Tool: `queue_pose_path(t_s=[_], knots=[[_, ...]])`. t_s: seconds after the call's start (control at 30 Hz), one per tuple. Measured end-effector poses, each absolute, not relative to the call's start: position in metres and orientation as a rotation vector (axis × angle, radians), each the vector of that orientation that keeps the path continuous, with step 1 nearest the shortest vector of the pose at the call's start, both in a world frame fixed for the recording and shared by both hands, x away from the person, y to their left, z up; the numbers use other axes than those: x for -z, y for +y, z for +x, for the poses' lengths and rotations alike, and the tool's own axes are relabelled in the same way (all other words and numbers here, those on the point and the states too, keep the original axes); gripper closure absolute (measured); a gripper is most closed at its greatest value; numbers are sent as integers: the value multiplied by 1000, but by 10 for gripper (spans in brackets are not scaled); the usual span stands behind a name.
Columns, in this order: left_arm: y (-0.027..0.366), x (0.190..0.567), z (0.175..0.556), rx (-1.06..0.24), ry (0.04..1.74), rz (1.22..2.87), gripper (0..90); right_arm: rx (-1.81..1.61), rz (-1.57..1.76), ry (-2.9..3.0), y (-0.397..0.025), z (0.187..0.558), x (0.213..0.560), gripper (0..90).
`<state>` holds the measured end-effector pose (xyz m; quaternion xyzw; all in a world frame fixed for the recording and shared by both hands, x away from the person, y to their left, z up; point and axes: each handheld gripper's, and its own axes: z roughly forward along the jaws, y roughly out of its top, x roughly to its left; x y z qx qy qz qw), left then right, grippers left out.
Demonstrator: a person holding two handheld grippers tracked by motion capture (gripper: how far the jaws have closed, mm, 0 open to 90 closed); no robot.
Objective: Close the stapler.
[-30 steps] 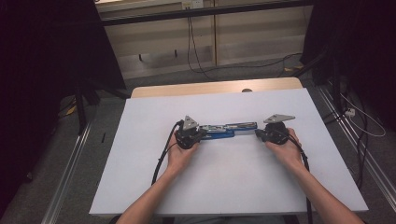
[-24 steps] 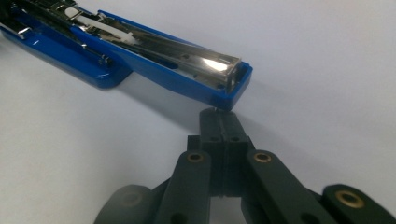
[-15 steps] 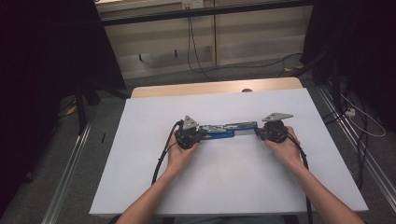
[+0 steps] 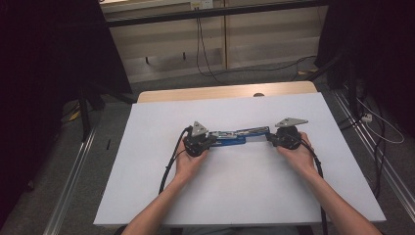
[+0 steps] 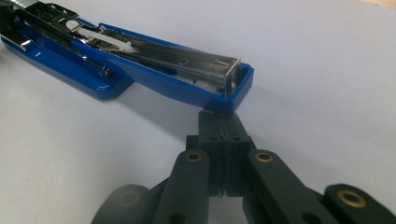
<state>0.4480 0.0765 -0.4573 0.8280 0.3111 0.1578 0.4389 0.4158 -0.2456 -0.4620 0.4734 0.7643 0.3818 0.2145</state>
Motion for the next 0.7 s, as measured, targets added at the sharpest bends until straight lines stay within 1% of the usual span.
queue_pose_path(t_s=[0.7], knots=[[76, 457, 448, -404, 760, 2067, 900, -1092, 1297, 2096, -244, 416, 459, 899]])
